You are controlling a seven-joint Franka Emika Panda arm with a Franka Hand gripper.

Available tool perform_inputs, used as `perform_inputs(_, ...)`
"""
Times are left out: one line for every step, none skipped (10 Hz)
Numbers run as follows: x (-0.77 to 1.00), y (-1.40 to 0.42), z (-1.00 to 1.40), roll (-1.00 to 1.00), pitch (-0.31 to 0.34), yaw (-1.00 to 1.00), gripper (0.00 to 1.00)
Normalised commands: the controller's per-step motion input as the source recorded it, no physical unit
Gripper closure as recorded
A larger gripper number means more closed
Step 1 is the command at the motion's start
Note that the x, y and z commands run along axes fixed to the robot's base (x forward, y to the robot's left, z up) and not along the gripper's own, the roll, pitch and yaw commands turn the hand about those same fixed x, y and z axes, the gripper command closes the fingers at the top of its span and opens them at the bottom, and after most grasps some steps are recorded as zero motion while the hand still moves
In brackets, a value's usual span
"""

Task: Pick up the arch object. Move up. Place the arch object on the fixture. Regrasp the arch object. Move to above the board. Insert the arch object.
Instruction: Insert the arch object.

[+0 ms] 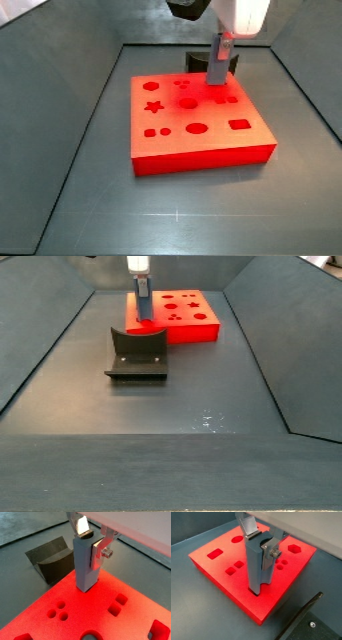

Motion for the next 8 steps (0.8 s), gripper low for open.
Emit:
perform_inputs(0.1,0.0,-0.37,-0.02,-0.02,0.02,1.0)
perform_inputs(0.18,0.0,-0.43,0.0,0.0,0.18,1.0)
perform_inputs(0.13,0.0,-0.35,0.0,0.0,0.16,1.0)
perform_inputs(0.06,0.0,-0.2,-0.01,0.0,0.05,1.0)
perform_inputs(0.0,0.0,-0.07,-0.06,-0.01,0.0,1.0)
perform_inputs(0.0,0.0,-0.04,-0.06,-0.01,0.0,1.0)
perform_inputs(0.0,0.01,-0.41,0.04,-0.041,0.0,1.0)
perform_inputs(0.0,0.06,-0.58,0.16,-0.061,0.0,1.0)
